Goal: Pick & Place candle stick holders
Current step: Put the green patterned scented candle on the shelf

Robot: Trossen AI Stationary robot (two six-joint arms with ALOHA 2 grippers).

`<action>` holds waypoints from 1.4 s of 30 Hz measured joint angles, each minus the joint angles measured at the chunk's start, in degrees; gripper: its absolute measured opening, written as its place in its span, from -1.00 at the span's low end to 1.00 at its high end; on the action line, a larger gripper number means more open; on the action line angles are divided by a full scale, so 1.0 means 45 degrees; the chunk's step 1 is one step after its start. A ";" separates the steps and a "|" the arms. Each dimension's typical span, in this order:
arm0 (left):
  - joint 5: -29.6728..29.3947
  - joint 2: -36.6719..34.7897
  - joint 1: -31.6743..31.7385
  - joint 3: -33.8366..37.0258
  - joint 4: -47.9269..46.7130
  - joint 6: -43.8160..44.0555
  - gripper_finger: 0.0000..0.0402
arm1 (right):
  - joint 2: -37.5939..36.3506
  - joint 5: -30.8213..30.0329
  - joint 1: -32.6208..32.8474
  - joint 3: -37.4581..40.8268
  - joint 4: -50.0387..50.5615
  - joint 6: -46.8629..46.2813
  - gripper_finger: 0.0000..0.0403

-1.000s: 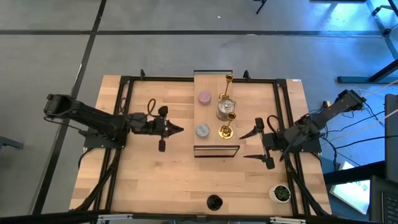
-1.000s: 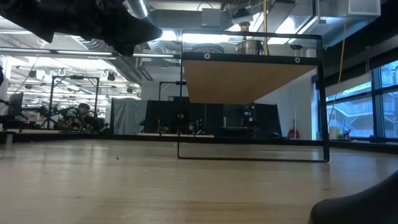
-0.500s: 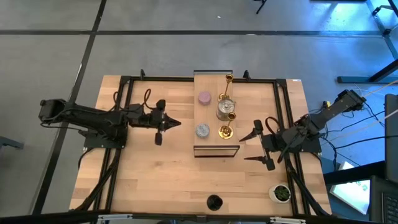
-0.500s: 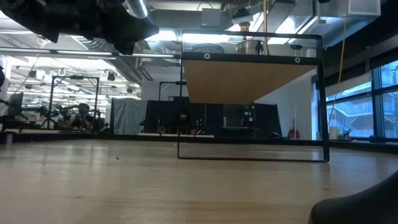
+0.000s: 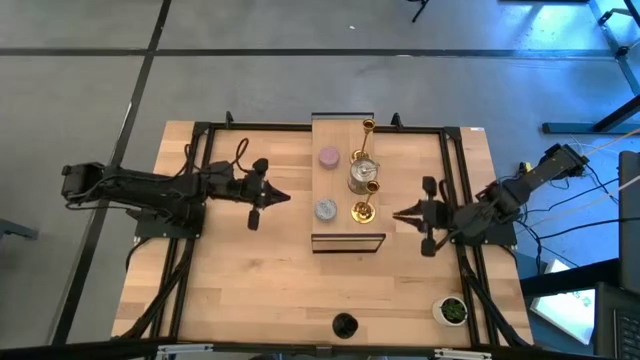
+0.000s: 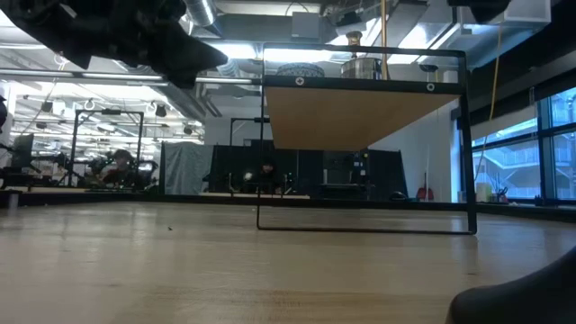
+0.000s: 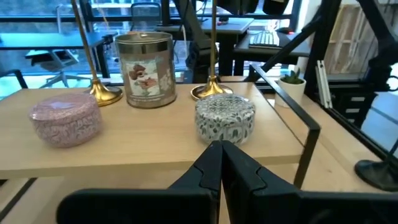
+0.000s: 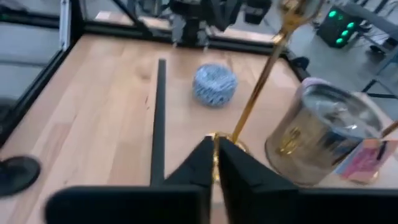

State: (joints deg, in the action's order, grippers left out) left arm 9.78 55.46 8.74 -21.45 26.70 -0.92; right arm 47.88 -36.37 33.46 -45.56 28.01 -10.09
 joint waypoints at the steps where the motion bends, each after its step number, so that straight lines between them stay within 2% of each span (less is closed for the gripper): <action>1: -0.0003 0.0008 0.0026 0.0000 0.0000 -0.0063 -0.99 | 0.0004 0.0047 0.0002 0.0000 0.0187 -0.0039 -0.93; 7: -0.0232 0.0584 0.0023 0.0000 0.0058 -0.0248 -0.99 | 0.0005 -0.0546 -0.0003 0.0000 0.1204 -0.1470 -0.98; 10: 0.0146 0.1205 -0.0141 -0.0002 0.0203 0.0017 -1.00 | 0.0010 -0.0551 0.0002 0.0224 0.1363 -0.2213 -0.99; 13: 0.0777 0.1984 -0.0494 -0.0005 0.0991 0.0206 -0.99 | 0.0024 -0.0565 0.0002 0.0619 0.1420 -0.2641 -0.99; 18: 0.0853 0.3073 -0.0832 -0.0057 0.2853 0.0243 -1.00 | 0.0024 -0.1235 0.0002 0.1175 0.1417 -0.3116 -0.99; 27: 0.1195 0.5049 -0.0939 -0.1390 0.2764 0.0071 -0.99 | 0.0019 -0.1343 0.0002 0.1234 0.1501 -0.3288 -1.00; 42: 0.1196 0.5271 -0.0657 -0.1740 0.2709 -0.0151 -0.99 | 0.0019 -0.1251 0.0002 0.1234 0.1807 -0.3663 -1.00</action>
State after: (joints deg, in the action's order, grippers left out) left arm 15.16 79.18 5.78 -29.28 38.89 -1.60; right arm 47.97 -42.00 33.47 -40.01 36.14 -26.57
